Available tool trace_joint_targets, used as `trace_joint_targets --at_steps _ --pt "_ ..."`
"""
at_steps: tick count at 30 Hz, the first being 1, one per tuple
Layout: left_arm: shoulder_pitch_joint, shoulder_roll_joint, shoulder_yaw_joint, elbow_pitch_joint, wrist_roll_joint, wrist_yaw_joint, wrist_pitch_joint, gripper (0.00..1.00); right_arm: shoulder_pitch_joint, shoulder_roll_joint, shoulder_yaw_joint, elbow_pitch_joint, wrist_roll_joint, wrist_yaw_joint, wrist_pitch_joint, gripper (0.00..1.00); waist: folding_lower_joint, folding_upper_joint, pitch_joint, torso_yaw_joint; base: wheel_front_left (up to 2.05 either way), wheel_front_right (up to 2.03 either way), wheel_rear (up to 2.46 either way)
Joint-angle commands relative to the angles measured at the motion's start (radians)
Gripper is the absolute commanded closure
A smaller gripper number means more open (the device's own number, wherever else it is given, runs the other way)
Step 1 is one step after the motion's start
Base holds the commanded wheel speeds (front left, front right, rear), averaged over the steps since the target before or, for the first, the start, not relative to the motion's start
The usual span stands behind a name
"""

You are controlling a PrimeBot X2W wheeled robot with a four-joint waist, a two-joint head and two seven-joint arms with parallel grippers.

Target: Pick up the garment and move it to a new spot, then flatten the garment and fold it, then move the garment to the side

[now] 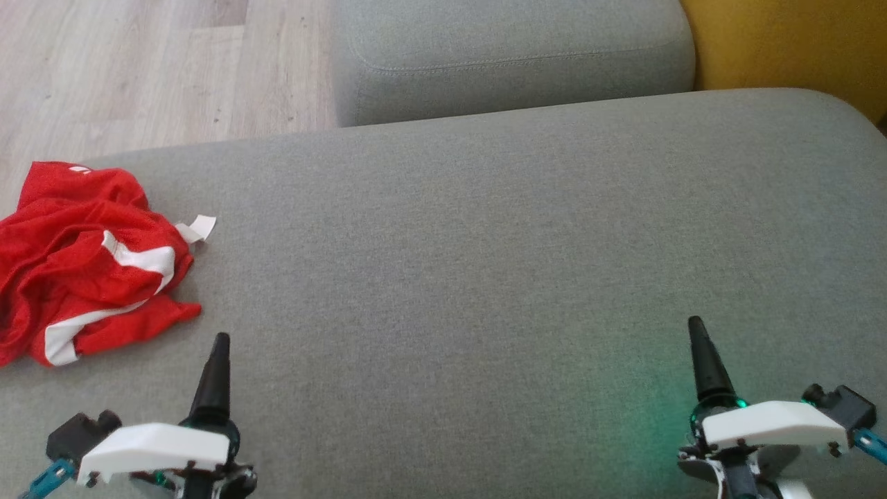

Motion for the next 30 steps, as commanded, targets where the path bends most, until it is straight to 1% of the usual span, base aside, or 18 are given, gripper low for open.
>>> trace_joint_targets --at_steps 1,30 --pt "-0.022 0.02 0.0 -0.046 0.037 0.003 -0.012 0.0 -0.055 -0.008 0.02 -0.042 -0.038 0.001 -0.013 0.0 0.0 0.0 -0.002 0.0 0.0 0.0 0.0" --pt "0.015 0.059 -0.081 -0.155 0.406 0.087 -0.097 0.0 -0.062 -0.007 0.125 -0.082 -0.423 0.001 -0.098 0.0 0.0 0.0 -0.014 0.01 0.0 0.0 0.0"
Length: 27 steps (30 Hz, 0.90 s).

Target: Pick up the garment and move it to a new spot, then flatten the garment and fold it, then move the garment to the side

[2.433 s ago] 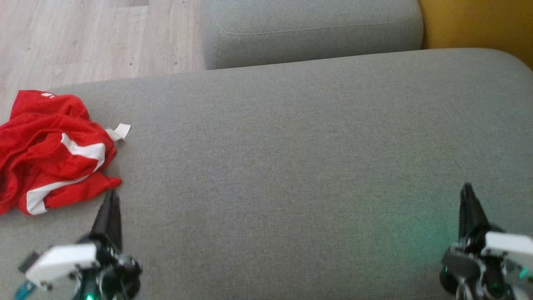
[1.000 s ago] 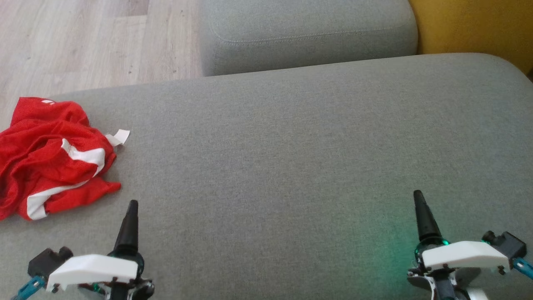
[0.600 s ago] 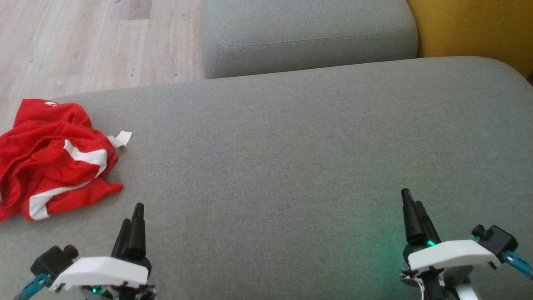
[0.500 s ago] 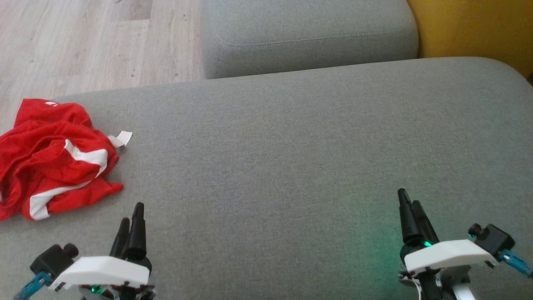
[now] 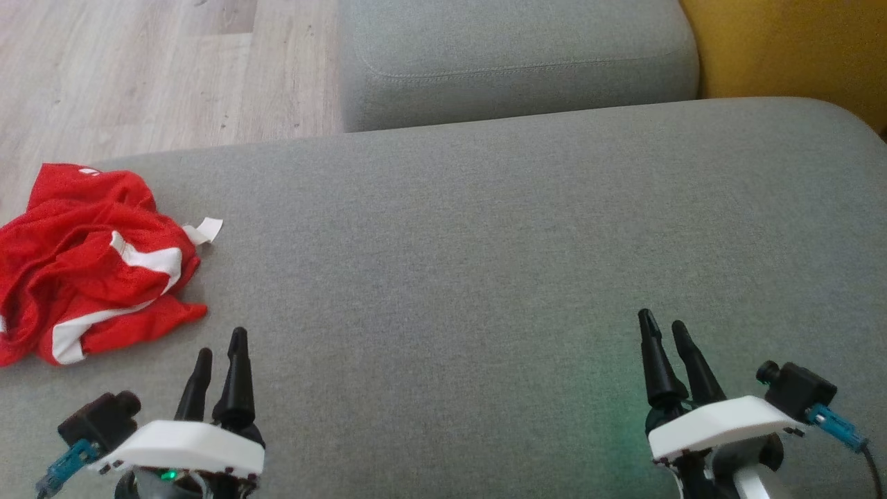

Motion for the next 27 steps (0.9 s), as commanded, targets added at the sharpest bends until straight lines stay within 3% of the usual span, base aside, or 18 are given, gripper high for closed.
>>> trace_joint_targets --at_steps 1,10,27 --pt "-0.021 0.017 0.009 -0.047 0.037 0.01 -0.014 0.0 -0.06 -0.007 0.023 -0.042 -0.036 0.001 -0.016 0.0 0.0 0.0 -0.001 0.0 0.0 0.0 0.0" --pt "-0.01 0.018 0.0 -0.071 0.131 0.027 -0.038 0.0 -0.064 -0.007 0.053 -0.05 -0.128 0.001 -0.039 0.0 0.0 0.0 -0.003 -0.003 0.0 0.0 0.0" --pt "0.018 -0.002 0.013 -0.109 0.337 0.003 -0.09 0.0 -0.065 -0.008 0.079 -0.056 -0.299 0.002 -0.092 0.0 0.0 0.0 -0.01 -0.008 0.0 0.0 0.0"
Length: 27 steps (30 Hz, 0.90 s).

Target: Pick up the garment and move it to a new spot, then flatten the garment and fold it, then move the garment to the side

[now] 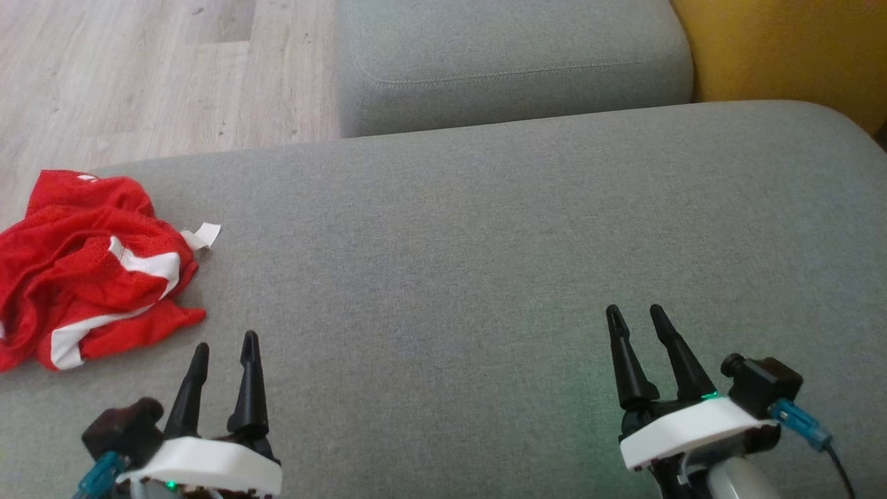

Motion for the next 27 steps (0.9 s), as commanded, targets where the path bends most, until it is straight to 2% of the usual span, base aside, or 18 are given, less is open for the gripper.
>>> trace_joint_targets --at_steps 1,27 --pt "-0.029 -0.001 0.032 -0.046 0.039 -0.002 -0.017 0.0 -0.054 -0.007 0.02 -0.033 -0.037 0.002 -0.02 0.0 0.0 0.0 0.0 0.0 0.0 0.0 0.0" --pt "0.008 -0.017 0.029 -0.103 0.359 0.0 -0.09 0.0 -0.062 -0.009 -0.008 0.032 -0.312 0.002 -0.093 0.0 0.0 0.0 -0.011 -0.005 0.0 0.0 0.0"
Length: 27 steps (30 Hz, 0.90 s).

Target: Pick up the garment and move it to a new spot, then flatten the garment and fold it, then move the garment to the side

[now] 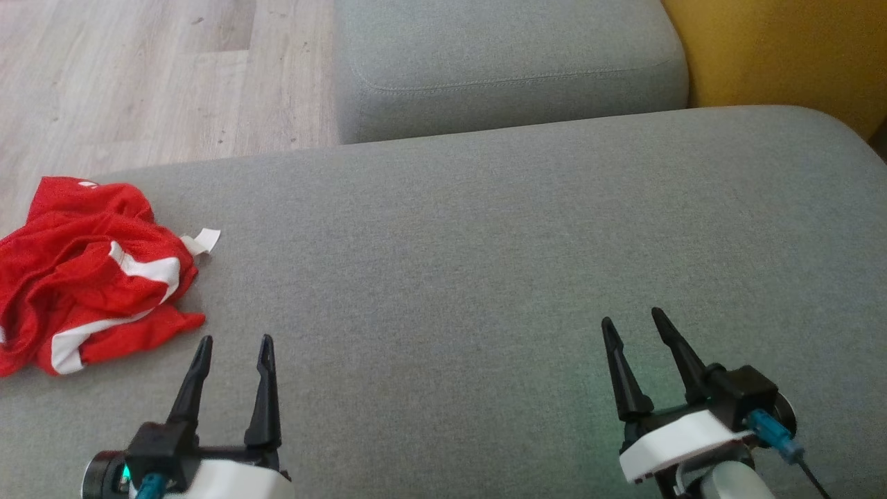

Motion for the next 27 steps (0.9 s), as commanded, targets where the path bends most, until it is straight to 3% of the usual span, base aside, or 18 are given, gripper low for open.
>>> trace_joint_targets --at_steps 1,18,27 --pt "-0.033 -0.003 0.029 -0.043 0.027 0.0 -0.016 0.0 -0.055 -0.008 0.022 -0.028 -0.026 0.002 -0.017 0.0 0.0 0.0 0.0 -0.001 0.0 0.0 0.0" --pt "-0.025 -0.007 0.035 -0.021 0.047 -0.006 -0.021 0.0 -0.048 -0.008 0.013 -0.019 -0.075 0.002 -0.021 0.0 0.0 0.0 -0.008 0.003 0.0 0.0 0.0" --pt "-0.023 -0.008 0.026 -0.005 0.053 -0.011 -0.021 0.0 -0.02 -0.008 0.015 -0.014 -0.07 0.002 -0.021 0.0 0.0 0.0 -0.022 0.079 0.0 0.0 0.0"
